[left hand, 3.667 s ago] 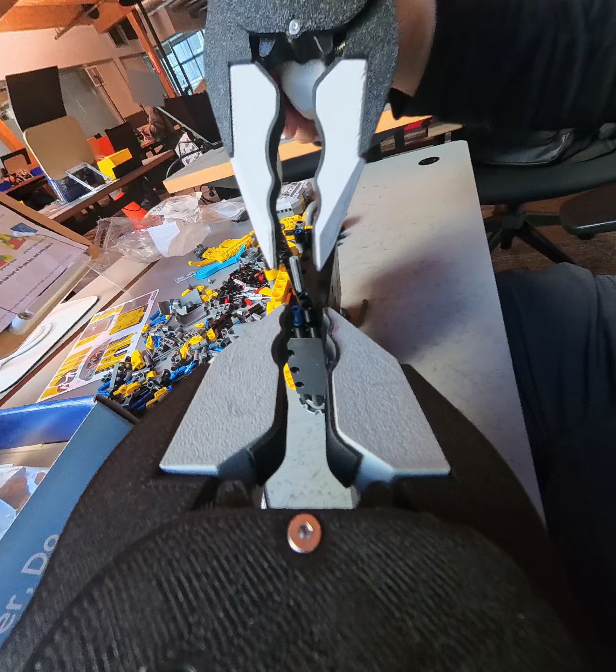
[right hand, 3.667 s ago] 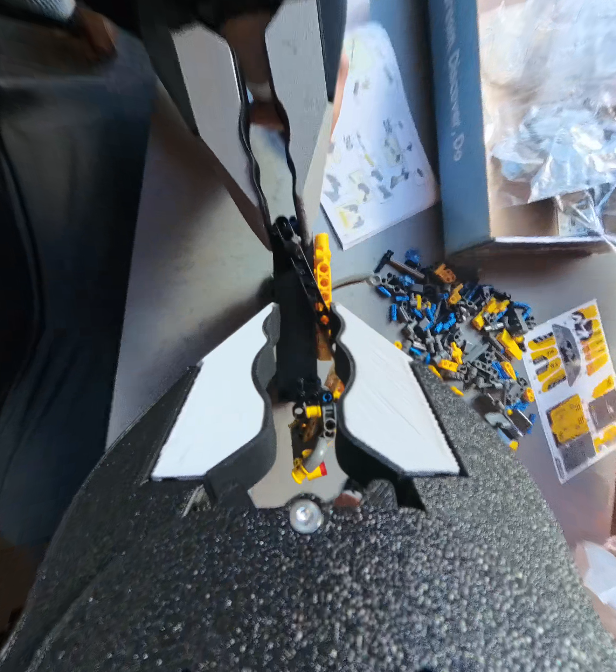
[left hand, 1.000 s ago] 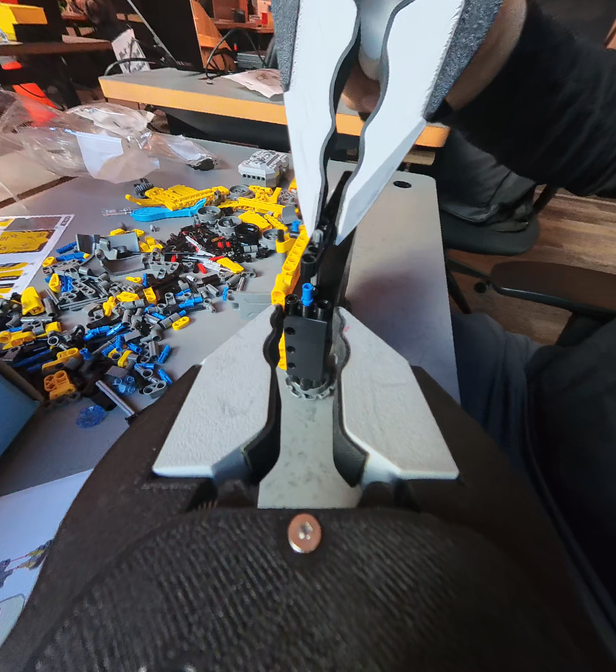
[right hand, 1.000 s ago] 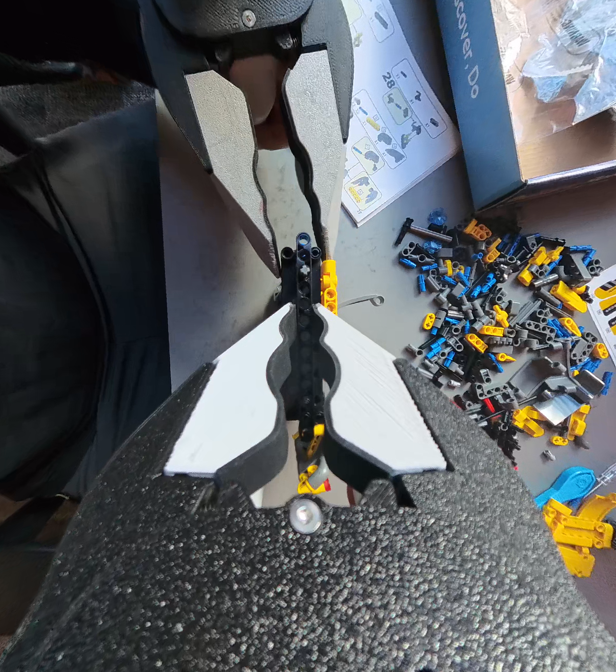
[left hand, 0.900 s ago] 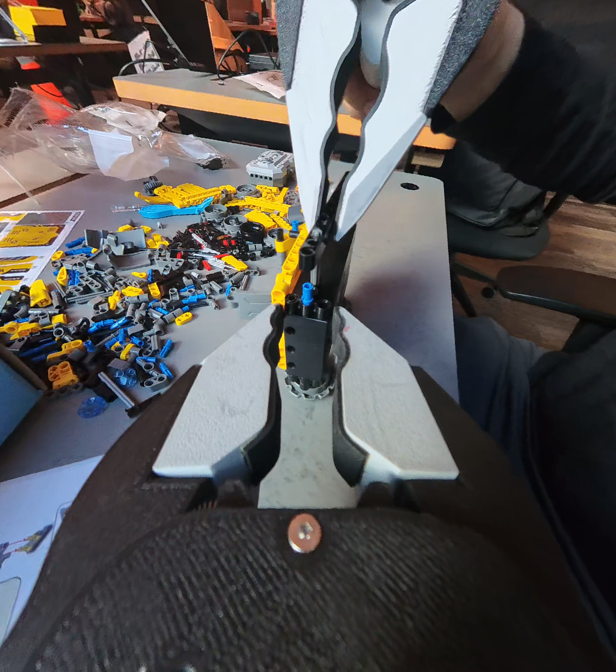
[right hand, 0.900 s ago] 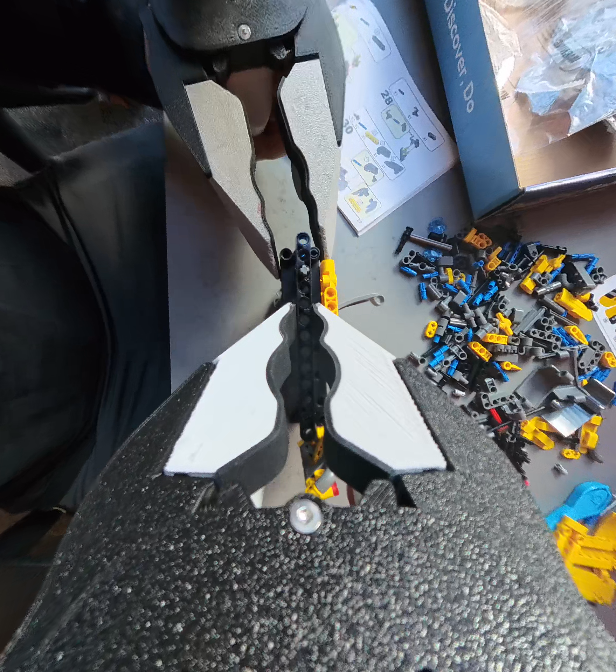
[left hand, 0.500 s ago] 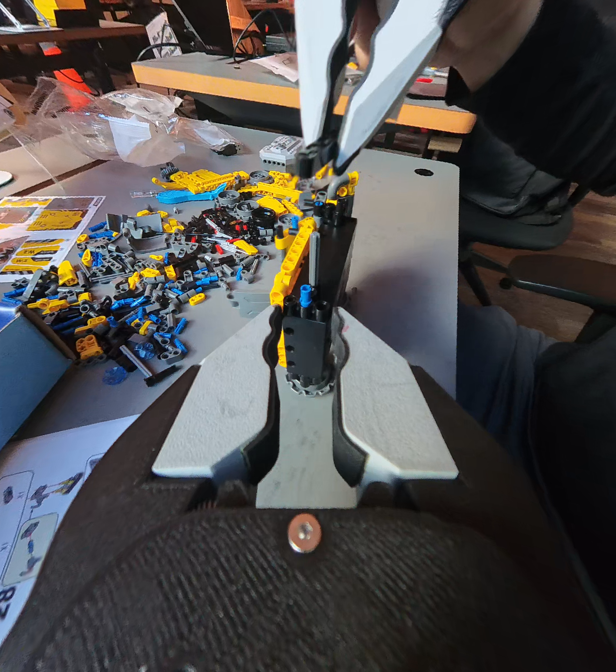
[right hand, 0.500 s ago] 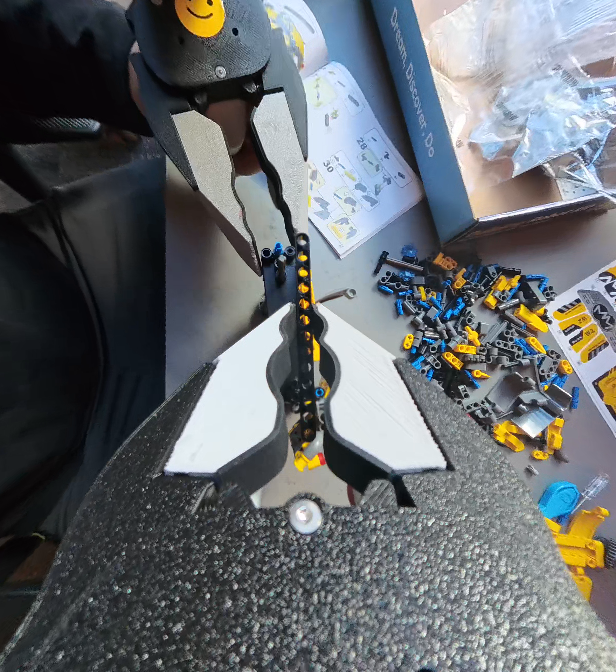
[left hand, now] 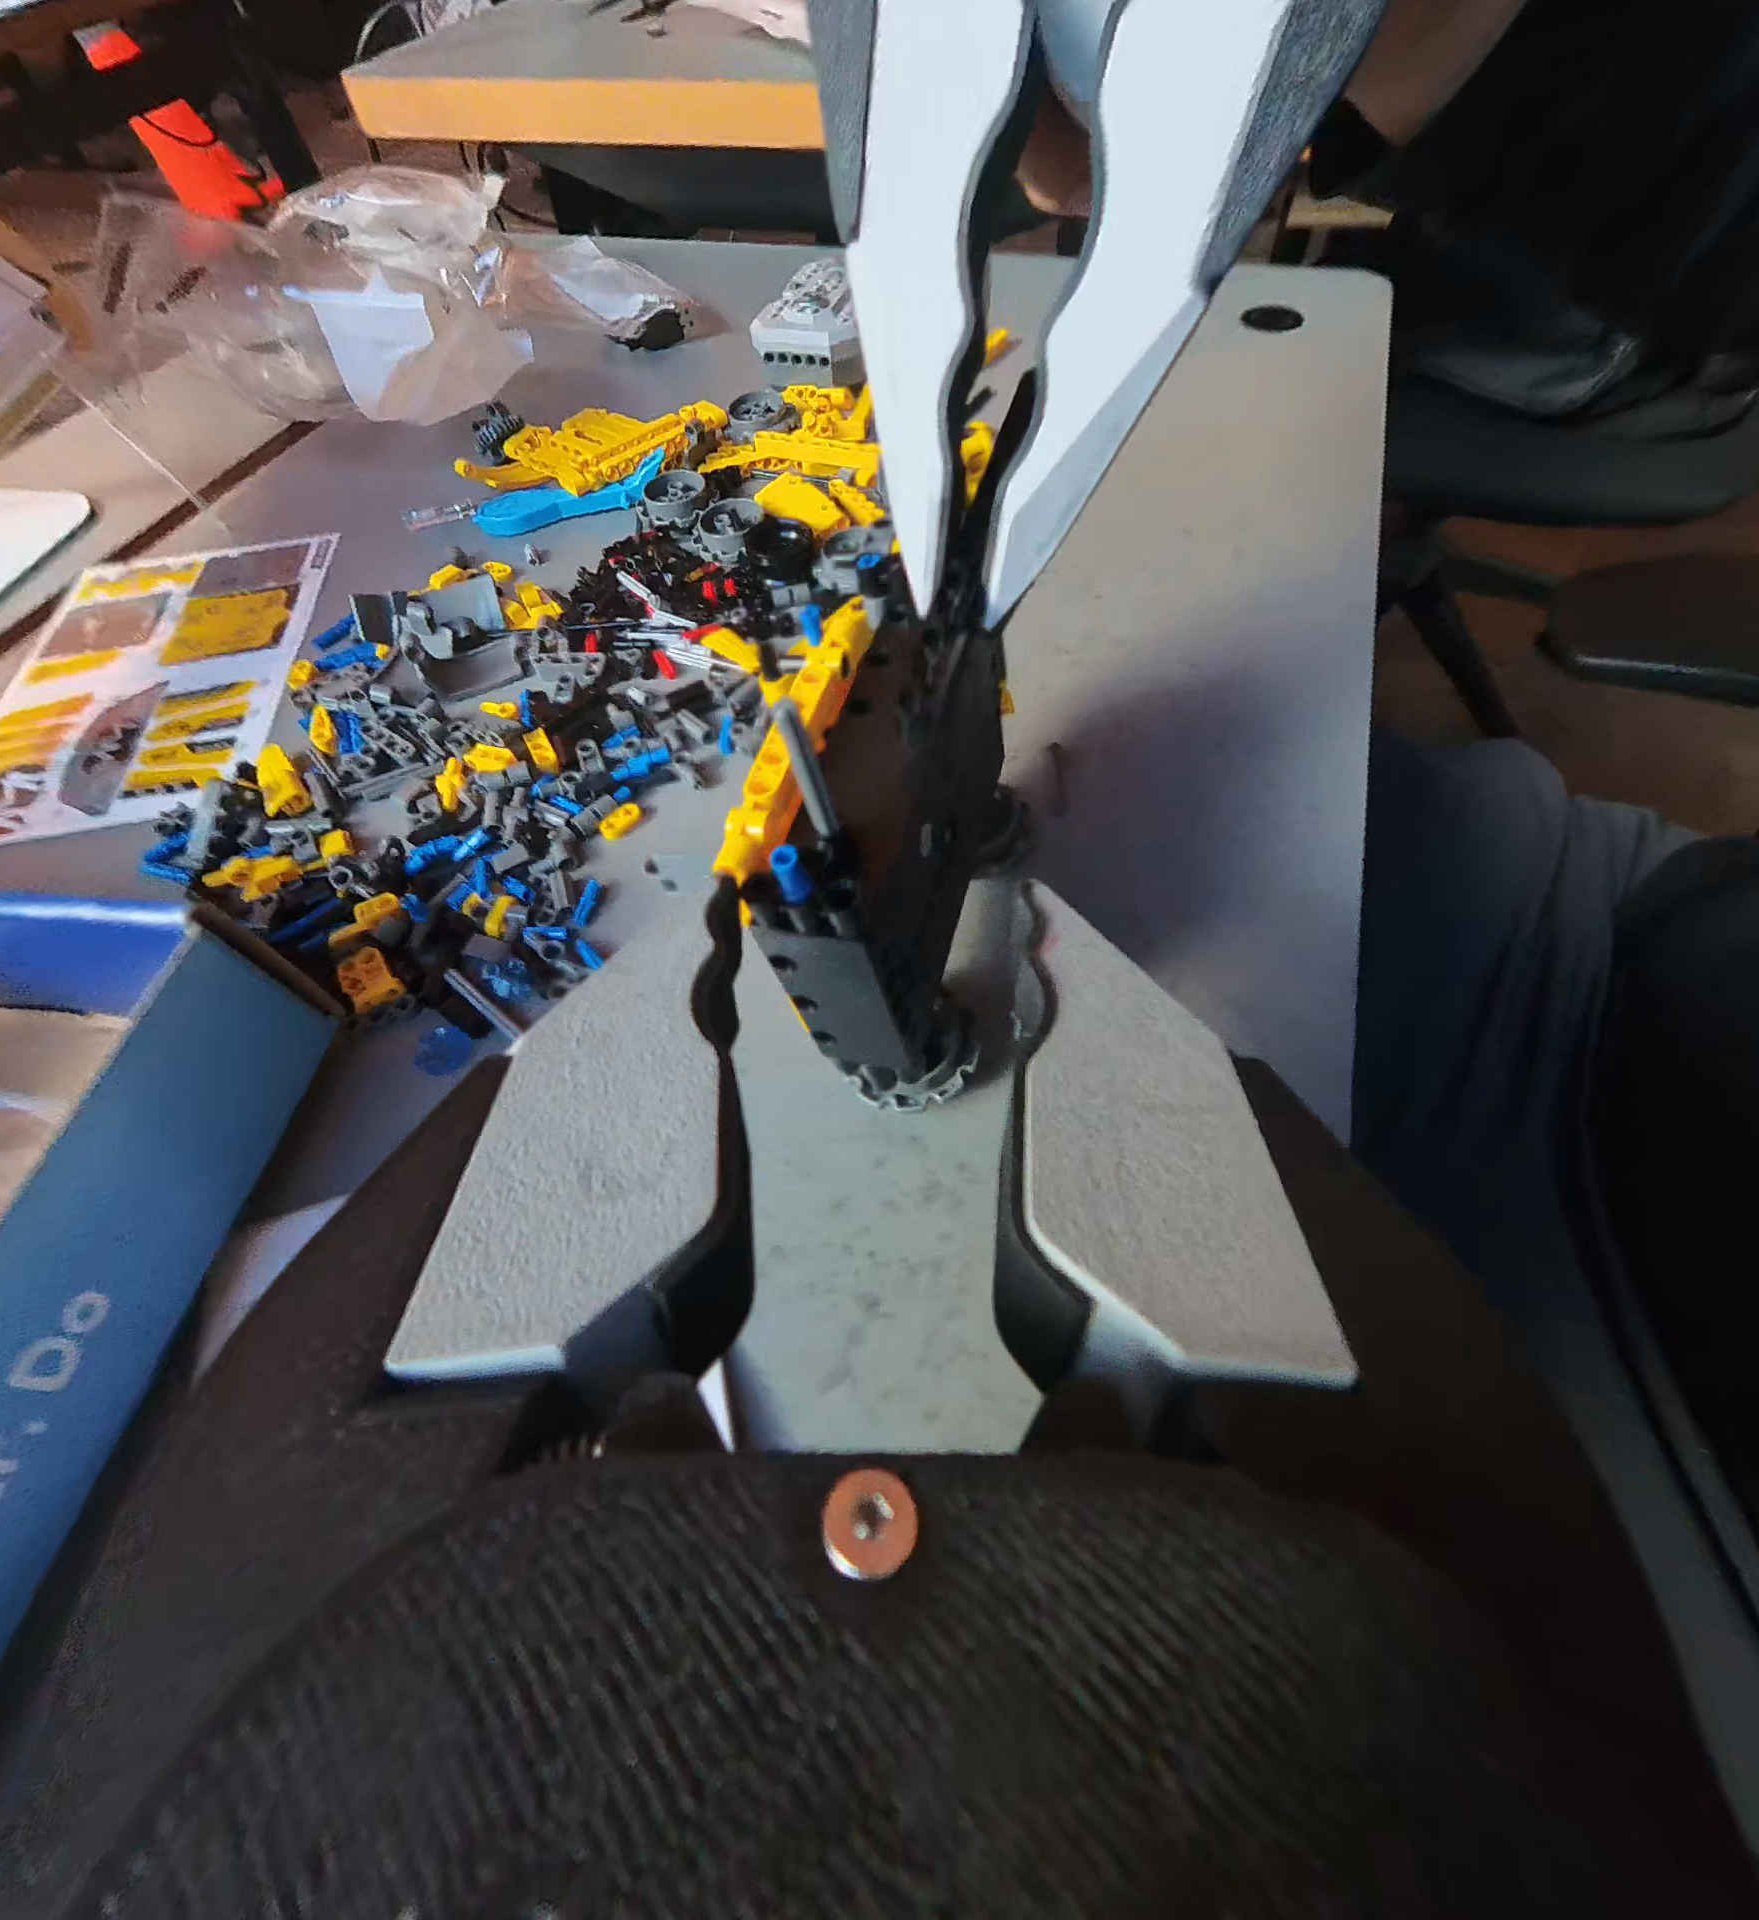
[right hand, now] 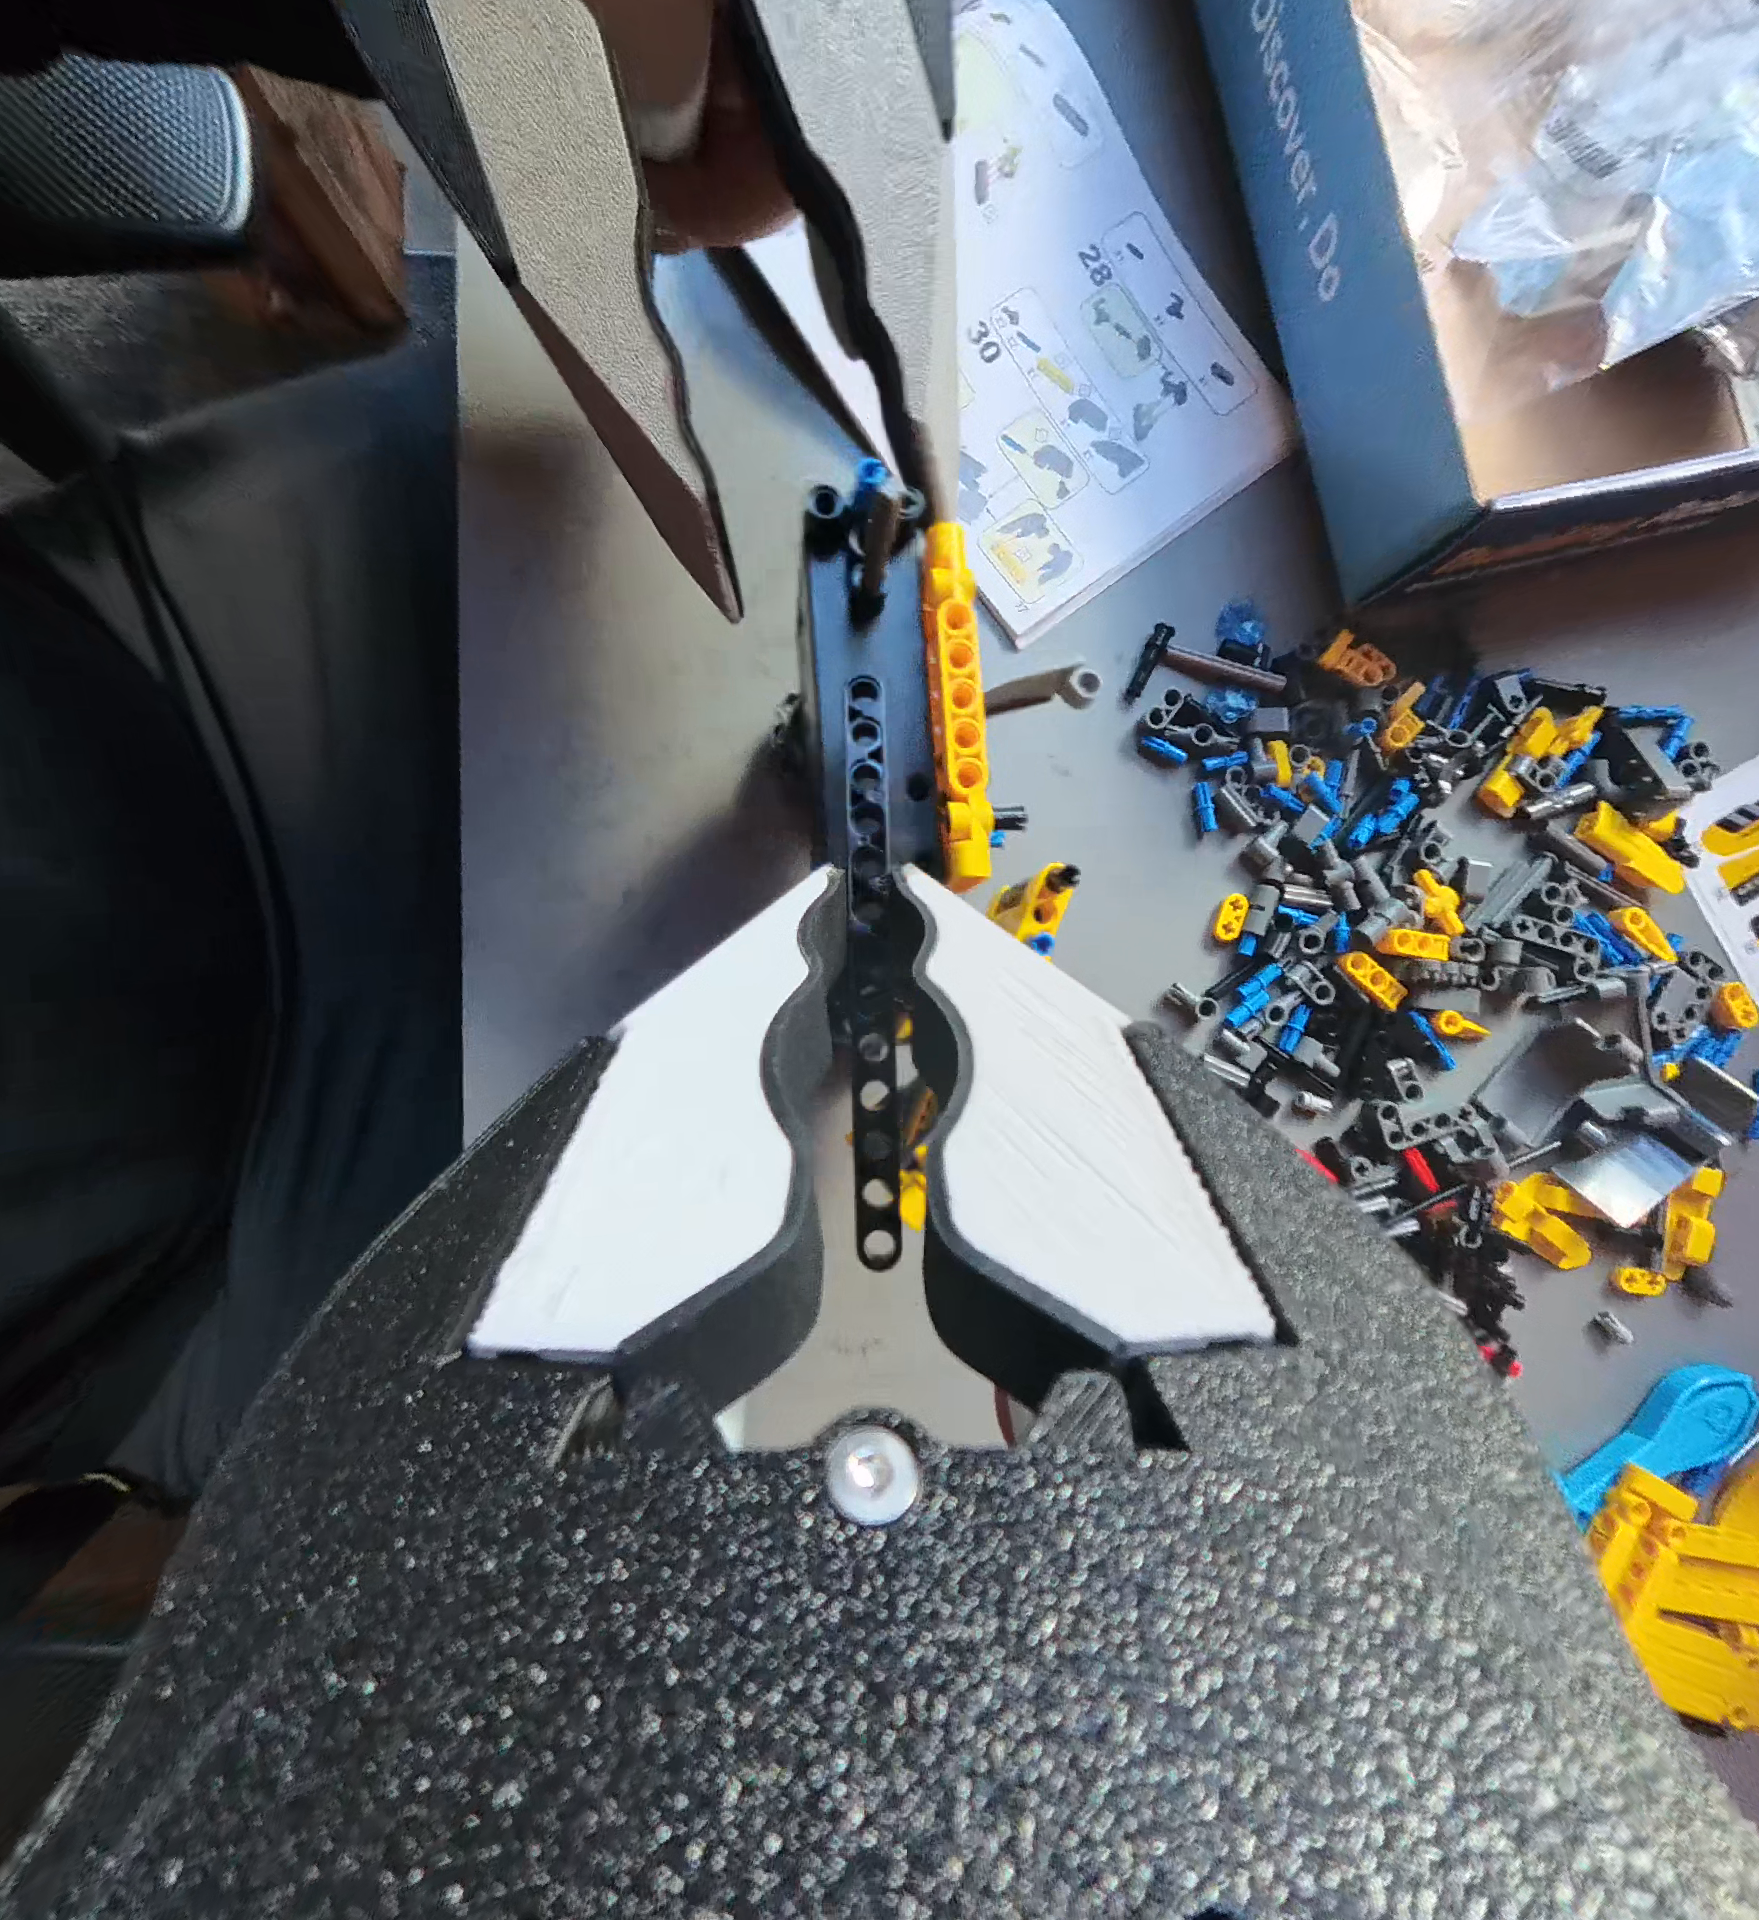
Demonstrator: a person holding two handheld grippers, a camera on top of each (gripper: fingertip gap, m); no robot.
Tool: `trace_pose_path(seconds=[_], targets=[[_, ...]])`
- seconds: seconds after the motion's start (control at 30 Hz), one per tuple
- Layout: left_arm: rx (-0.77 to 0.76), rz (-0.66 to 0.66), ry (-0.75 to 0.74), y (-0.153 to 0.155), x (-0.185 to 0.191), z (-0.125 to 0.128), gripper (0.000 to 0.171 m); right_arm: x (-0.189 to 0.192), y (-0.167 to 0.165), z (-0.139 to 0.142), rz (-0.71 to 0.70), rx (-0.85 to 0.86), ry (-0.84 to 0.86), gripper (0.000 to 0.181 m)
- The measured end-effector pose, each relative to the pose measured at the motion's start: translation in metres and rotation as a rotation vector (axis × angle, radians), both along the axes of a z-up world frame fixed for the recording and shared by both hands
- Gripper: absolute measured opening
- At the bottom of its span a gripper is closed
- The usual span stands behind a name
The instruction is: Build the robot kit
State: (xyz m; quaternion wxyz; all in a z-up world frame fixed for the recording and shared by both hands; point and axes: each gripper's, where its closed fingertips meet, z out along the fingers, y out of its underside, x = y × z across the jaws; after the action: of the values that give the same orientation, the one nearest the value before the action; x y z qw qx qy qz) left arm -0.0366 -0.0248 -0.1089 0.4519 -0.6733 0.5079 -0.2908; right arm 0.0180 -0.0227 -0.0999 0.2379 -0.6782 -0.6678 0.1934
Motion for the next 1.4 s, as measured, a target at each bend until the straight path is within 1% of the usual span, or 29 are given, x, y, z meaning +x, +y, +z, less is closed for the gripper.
trace_pose_path(seconds=[0.07, 0.17, 0.2, 0.23, 0.27, 0.3, 0.33, 0.37, 0.4, 0.43, 0.5, 0.57, 0.6, 0.67, 0.73, 0.8, 0.93, 1.0, 1.17, 1.3, 1.4], targets=[[0.039, 0.000, 0.011, 0.003, 0.002, 0.015, 0.049, 0.000, 0.002, -0.004, 0.001, 0.010, -0.030, 0.008], [0.058, -0.031, -0.036, 0.004, 0.013, 0.050, 0.048, -0.001, 0.000, -0.008, 0.016, 0.015, -0.044, 0.008], [0.074, -0.060, -0.025, 0.003, 0.020, 0.056, 0.046, -0.002, 0.000, -0.008, 0.018, 0.012, -0.043, 0.008], [0.108, -0.073, 0.018, 0.008, 0.024, 0.056, 0.044, -0.002, -0.001, -0.009, 0.018, 0.009, -0.041, 0.008], [0.154, -0.044, 0.103, 0.023, 0.025, 0.046, 0.042, -0.003, -0.002, -0.010, 0.023, -0.006, -0.034, 0.008], [0.177, -0.001, 0.208, 0.040, 0.021, 0.030, 0.039, -0.004, -0.002, -0.012, 0.025, -0.028, -0.026, 0.008], [0.144, 0.021, 0.288, 0.051, 0.017, 0.013, 0.033, -0.004, -0.001, -0.015, 0.017, -0.044, -0.023, 0.008], [0.072, 0.027, 0.320, 0.053, 0.016, 0.000, 0.033, -0.002, 0.002, -0.016, 0.006, -0.052, -0.019, 0.008], [0.000, 0.035, 0.303, 0.052, 0.017, -0.006, 0.033, 0.000, 0.003, -0.015, -0.004, -0.059, -0.002, 0.008], [-0.039, 0.045, 0.260, 0.050, 0.018, -0.007, 0.033, 0.003, 0.003, -0.013, -0.016, -0.066, 0.021, 0.008], [-0.031, 0.106, 0.179, 0.055, 0.013, -0.004, 0.034, 0.016, 0.005, -0.009, -0.054, -0.071, 0.066, 0.008], [-0.017, 0.210, 0.138, 0.069, 0.002, -0.003, 0.040, 0.035, 0.008, -0.010, -0.099, -0.087, 0.102, 0.008], [-0.045, 0.238, 0.127, 0.074, -0.002, -0.005, 0.038, 0.044, 0.009, -0.013, -0.124, -0.101, 0.115, 0.008], [-0.157, 0.293, 0.105, 0.086, -0.005, -0.009, 0.042, 0.063, 0.014, -0.021, -0.178, -0.126, 0.139, 0.008], [-0.267, 0.318, 0.129, 0.096, -0.003, -0.018, 0.045, 0.076, 0.015, -0.026, -0.219, -0.158, 0.181, 0.008], [-0.333, 0.339, 0.149, 0.106, 0.000, -0.027, 0.047, 0.084, 0.014, -0.030, -0.245, -0.188, 0.226, 0.008], [-0.497, 0.281, 0.110, 0.105, 0.017, -0.037, 0.046, 0.095, 0.008, -0.043, -0.275, -0.217, 0.264, 0.008], [-0.557, 0.248, 0.085, 0.101, 0.022, -0.039, 0.040, 0.098, 0.004, -0.049, -0.281, -0.231, 0.273, 0.008], [-0.536, 0.239, 0.066, 0.095, 0.020, -0.039, 0.039, 0.104, 0.000, -0.062, -0.290, -0.249, 0.277, 0.008], [-0.530, 0.247, 0.069, 0.085, 0.014, -0.042, 0.036, 0.103, 0.005, -0.059, -0.310, -0.288, 0.330, 0.008], [-0.520, 0.281, 0.062, 0.076, 0.008, -0.045, 0.035, 0.097, 0.004, -0.061, -0.307, -0.342, 0.350, 0.008]])
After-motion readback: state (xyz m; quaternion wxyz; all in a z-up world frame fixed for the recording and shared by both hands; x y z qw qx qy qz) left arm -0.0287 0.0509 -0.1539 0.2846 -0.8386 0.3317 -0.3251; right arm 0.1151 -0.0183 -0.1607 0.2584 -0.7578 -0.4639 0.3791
